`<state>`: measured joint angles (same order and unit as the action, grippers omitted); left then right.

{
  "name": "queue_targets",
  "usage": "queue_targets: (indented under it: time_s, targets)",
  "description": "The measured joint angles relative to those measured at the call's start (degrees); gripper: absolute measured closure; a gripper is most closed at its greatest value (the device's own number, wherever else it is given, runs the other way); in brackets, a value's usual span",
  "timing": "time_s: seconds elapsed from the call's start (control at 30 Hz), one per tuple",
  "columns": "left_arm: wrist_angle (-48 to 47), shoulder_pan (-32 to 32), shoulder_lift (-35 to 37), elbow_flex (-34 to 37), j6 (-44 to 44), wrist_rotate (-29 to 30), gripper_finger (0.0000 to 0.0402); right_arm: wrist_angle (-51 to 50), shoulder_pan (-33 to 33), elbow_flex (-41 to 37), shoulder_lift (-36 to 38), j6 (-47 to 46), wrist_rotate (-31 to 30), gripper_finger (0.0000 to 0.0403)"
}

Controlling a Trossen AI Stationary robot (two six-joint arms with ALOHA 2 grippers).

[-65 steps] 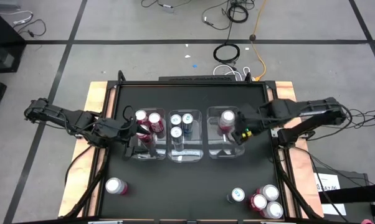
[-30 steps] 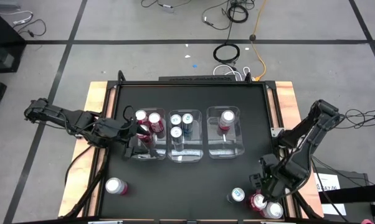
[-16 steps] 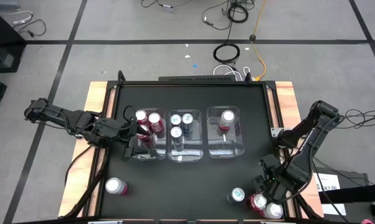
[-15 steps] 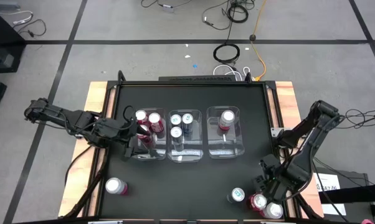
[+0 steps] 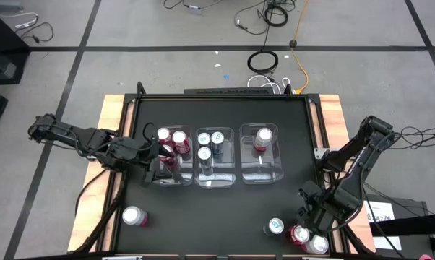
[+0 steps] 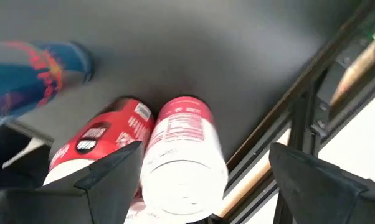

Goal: Sort soda cans
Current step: Put the blue soda can into the middle transparent bin

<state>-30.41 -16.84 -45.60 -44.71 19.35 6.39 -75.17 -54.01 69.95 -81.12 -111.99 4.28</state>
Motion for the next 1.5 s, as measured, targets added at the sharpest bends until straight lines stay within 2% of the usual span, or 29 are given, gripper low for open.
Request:
queue_targets:
  time_s: [0.23,0.57,0.83,1.0,1.27,1.5]
  targets:
    - [0.8,0.0,0.0,0.0,0.0,0.0,0.0013,3.4,2.1,0.0,0.0,7.6,-2.8,0.0064]
    - [2.1,0.0,0.0,0.0,0.3,0.0,0.0014,3.5,8.2,0.2,0.0,17.3,-2.9,0.0064]
    - [2.0,0.0,0.0,0.0,1.2,0.0,0.0014,3.5,10.8,6.7,0.0,27.1,-6.2,0.0064]
    - [2.0,0.0,0.0,0.0,1.2,0.0,0.0014,3.4,11.7,9.8,0.0,30.5,-5.9,0.0064]
    - [1.6,0.0,0.0,0.0,1.2,0.0,0.0014,11.2,13.4,9.8,-2.6,36.1,-4.3,0.0064]
    - [1.4,0.0,0.0,0.0,1.2,0.0,0.0014,14.1,14.3,9.8,-5.6,35.8,-1.2,0.0064]
